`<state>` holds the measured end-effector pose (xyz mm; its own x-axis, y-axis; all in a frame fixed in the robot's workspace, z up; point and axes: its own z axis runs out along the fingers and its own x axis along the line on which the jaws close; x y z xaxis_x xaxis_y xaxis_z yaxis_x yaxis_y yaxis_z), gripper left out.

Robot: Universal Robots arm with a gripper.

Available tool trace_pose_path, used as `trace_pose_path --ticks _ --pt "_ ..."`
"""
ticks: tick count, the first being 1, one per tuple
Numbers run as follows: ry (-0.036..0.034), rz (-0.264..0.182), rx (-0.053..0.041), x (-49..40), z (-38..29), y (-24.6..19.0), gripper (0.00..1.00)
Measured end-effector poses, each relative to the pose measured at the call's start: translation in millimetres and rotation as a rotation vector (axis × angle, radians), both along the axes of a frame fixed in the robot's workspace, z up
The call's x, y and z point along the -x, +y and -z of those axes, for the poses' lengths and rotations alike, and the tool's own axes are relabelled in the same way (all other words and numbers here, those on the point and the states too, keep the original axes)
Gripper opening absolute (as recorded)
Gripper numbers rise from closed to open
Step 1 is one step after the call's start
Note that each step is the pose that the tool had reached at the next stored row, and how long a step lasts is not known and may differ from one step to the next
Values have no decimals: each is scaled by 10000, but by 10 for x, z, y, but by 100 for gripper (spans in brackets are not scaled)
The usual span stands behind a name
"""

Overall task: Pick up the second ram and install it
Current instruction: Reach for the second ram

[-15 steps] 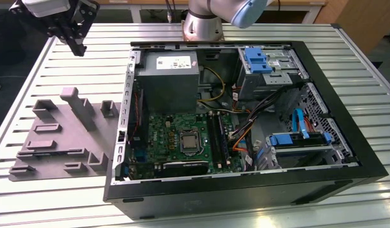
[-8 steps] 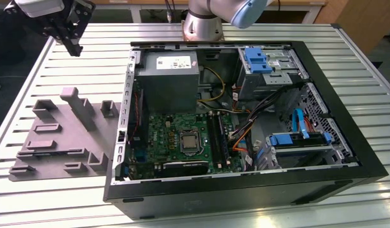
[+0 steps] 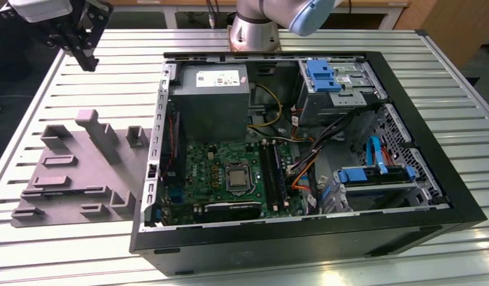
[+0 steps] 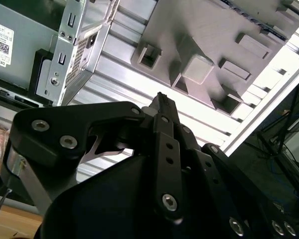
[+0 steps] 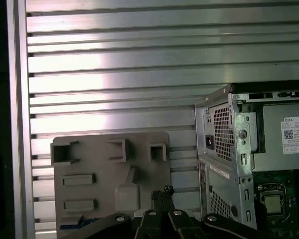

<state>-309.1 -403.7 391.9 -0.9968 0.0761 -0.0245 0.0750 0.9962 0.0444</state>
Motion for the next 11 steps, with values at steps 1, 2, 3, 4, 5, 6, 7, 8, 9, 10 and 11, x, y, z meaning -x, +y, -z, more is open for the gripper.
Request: trace_pose_path --ticks 1,2,3,4,5,6,7,8,9,10,11 --pt "0 -1 0 6 1 -4 11" --pt "-1 -1 -1 13 2 -8 11" --pt "0 1 0 20 2 -11 11" --pt "0 0 0 26 3 -15 11" --pt "1 1 0 32 4 -18 11" --pt "0 1 0 38 6 -21 11" --pt "0 1 0 45 7 -24 11" --pt "0 1 0 52 8 -27 11" --pt "0 1 0 59 9 -29 11" --pt "0 1 0 66 10 -31 11" --pt "0 1 0 73 11 -33 11"
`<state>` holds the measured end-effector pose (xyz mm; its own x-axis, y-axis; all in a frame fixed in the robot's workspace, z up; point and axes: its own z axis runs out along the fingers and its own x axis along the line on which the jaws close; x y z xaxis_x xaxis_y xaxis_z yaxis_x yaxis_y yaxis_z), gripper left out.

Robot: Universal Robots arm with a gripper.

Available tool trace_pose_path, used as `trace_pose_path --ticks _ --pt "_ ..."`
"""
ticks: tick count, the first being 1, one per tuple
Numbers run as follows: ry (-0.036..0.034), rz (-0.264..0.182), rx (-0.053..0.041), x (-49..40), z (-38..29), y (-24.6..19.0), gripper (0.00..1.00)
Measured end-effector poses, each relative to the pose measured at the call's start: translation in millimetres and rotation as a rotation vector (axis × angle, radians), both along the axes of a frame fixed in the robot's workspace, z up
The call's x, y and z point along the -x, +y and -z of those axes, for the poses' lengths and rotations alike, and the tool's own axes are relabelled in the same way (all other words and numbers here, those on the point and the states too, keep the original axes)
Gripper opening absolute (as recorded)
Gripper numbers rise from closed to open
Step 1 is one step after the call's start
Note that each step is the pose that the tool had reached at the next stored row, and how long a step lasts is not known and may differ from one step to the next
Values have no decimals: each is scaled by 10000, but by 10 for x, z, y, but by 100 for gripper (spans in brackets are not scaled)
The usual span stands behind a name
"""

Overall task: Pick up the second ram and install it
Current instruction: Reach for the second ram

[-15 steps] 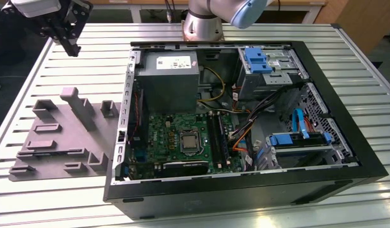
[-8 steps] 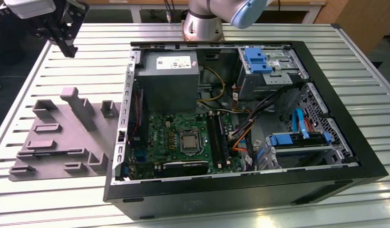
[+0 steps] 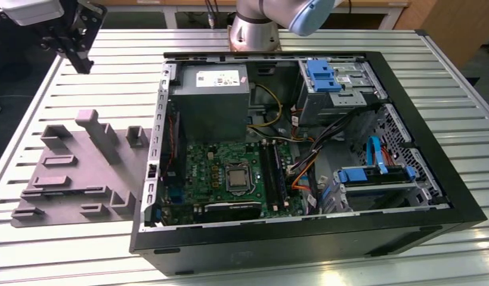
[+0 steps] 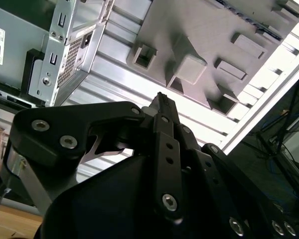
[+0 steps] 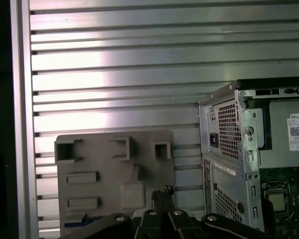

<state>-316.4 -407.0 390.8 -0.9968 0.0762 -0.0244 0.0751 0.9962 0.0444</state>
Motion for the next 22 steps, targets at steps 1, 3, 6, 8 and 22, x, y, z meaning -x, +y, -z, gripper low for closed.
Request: trace_pose_path --ticks 1,3,6,8,22 --pt "0 0 0 7 1 -2 11" --pt "-1 0 0 22 3 -4 11" --pt "0 0 0 44 5 -8 11" --pt "0 0 0 60 6 -10 11" --pt "0 0 0 164 20 -27 11"
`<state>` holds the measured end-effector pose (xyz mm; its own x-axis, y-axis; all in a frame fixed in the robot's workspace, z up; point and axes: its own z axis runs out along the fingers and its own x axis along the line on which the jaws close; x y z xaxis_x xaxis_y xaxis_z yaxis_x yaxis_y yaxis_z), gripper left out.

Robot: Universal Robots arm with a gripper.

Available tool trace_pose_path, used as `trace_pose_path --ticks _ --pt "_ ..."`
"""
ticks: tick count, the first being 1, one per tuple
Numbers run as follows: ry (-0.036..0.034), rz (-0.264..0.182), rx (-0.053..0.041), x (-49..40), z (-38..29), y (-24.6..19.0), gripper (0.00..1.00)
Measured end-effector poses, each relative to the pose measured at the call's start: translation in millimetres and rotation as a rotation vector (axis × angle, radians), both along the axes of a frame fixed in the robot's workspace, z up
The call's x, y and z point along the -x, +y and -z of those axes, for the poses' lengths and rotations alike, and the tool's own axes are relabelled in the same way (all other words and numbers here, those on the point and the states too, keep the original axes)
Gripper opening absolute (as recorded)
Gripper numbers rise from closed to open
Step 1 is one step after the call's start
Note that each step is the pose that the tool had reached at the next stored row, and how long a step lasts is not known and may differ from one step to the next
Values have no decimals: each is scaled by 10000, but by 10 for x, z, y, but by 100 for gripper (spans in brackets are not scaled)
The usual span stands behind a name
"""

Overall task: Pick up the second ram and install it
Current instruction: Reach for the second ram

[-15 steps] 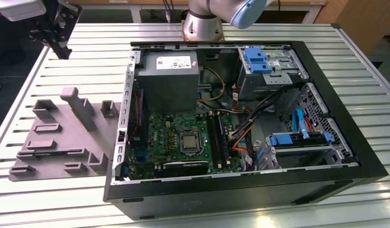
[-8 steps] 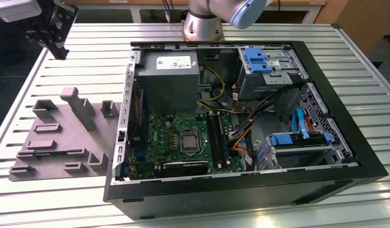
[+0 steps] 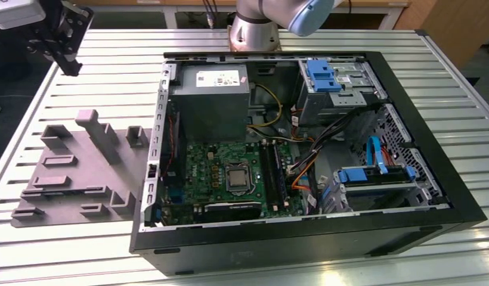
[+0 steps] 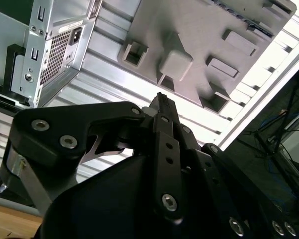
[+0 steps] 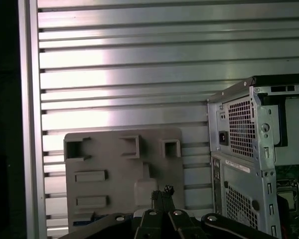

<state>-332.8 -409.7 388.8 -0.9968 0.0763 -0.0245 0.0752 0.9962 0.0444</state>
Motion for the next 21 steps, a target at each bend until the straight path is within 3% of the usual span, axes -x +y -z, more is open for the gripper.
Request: trace_pose_path --ticks 21 --pt "0 0 0 168 47 -89 11"
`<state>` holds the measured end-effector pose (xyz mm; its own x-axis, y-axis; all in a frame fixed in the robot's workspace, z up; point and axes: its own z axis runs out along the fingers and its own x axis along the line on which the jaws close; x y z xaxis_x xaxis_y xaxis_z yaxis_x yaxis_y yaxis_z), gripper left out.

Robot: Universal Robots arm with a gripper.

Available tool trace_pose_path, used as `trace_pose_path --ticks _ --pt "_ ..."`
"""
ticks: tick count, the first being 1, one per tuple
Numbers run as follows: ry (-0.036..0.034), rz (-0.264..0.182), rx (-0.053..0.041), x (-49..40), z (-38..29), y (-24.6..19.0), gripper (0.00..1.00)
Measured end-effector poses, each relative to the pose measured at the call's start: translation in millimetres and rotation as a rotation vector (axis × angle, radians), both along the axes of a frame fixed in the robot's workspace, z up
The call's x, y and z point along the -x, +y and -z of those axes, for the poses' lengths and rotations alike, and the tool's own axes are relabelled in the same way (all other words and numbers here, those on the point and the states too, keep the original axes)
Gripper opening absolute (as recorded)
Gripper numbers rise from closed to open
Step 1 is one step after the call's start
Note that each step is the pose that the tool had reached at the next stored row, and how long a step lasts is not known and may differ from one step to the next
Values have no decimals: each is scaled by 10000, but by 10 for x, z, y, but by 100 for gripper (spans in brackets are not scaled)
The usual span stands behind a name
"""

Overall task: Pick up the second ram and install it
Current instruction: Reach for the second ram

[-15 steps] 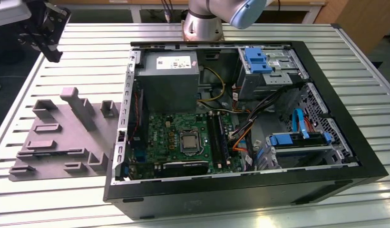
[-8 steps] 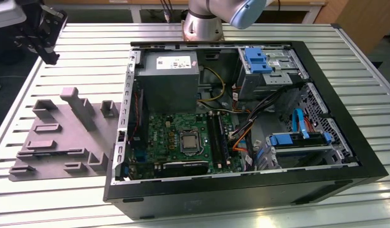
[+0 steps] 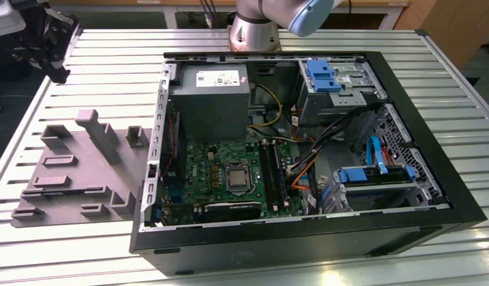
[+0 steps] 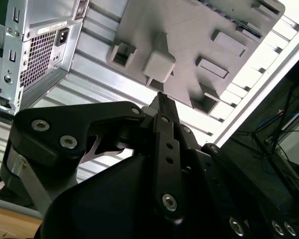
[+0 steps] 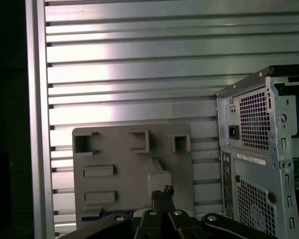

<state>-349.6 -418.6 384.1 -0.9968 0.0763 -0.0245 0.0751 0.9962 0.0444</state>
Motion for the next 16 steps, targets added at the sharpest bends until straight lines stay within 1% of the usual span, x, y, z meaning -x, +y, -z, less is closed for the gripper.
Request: trace_pose_path --ticks 8,16 --pt "0 0 0 76 11 -21 11" --pt "0 0 0 153 29 -51 11"
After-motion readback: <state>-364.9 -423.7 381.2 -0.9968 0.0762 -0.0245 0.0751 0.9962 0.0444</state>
